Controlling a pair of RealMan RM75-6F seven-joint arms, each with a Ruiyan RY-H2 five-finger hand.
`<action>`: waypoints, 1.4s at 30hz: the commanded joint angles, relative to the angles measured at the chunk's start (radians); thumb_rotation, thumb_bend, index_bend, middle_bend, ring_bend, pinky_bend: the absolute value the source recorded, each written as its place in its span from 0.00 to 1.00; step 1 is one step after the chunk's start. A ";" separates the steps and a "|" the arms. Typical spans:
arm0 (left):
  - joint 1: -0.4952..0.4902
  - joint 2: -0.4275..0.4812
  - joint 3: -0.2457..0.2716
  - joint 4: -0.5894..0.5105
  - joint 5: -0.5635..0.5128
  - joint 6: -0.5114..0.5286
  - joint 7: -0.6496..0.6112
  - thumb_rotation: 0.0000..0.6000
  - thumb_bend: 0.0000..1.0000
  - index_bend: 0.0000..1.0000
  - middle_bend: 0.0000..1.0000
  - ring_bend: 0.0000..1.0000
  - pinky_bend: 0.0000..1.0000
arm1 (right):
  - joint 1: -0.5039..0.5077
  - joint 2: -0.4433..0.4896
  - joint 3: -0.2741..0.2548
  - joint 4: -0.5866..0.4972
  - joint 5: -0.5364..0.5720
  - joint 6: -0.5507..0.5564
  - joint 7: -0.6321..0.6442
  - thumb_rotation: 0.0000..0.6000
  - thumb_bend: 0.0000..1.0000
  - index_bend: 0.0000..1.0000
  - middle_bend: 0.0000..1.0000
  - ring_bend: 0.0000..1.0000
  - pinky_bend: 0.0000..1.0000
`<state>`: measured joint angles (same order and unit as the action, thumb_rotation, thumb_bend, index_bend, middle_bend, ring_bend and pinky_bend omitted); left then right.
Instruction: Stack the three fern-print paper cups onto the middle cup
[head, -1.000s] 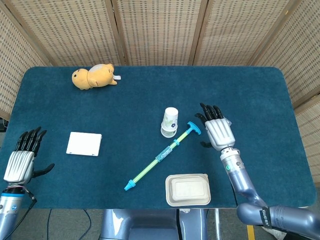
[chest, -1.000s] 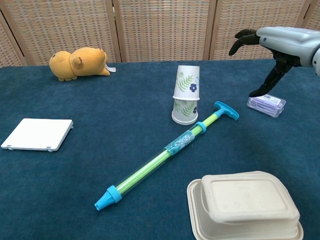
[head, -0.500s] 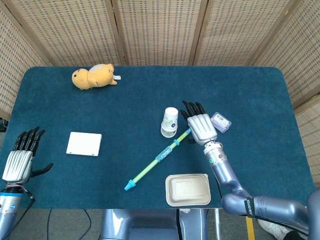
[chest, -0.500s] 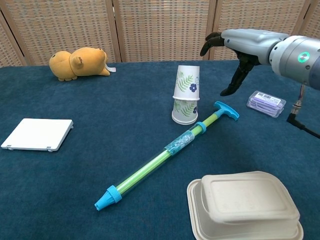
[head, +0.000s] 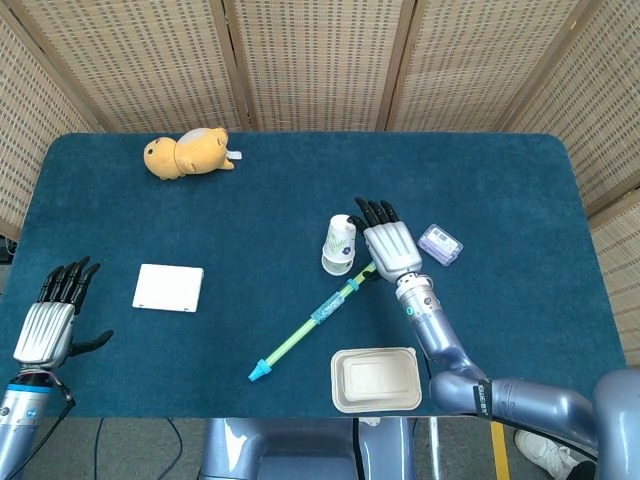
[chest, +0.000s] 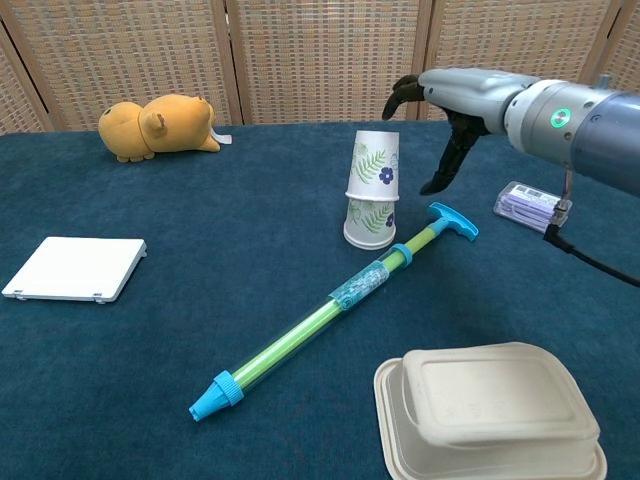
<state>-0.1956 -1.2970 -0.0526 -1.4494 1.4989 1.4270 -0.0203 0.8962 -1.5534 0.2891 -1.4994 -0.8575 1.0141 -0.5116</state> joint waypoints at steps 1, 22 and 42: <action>-0.001 0.000 -0.001 0.002 -0.002 -0.004 -0.002 1.00 0.20 0.00 0.00 0.00 0.02 | 0.004 -0.011 -0.006 0.006 -0.001 -0.004 0.000 1.00 0.21 0.22 0.00 0.00 0.00; 0.001 0.006 0.003 -0.001 0.014 0.007 -0.029 1.00 0.20 0.00 0.00 0.00 0.02 | -0.004 -0.017 -0.031 -0.112 -0.035 0.087 -0.074 1.00 0.21 0.24 0.00 0.00 0.00; 0.014 -0.015 -0.001 0.017 0.021 0.044 -0.003 1.00 0.19 0.00 0.00 0.00 0.00 | -0.337 0.175 -0.258 -0.212 -0.339 0.377 0.133 1.00 0.20 0.03 0.00 0.00 0.00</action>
<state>-0.1846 -1.3112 -0.0537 -1.4305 1.5197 1.4658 -0.0296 0.6125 -1.4007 0.0678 -1.7370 -1.1477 1.3366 -0.4171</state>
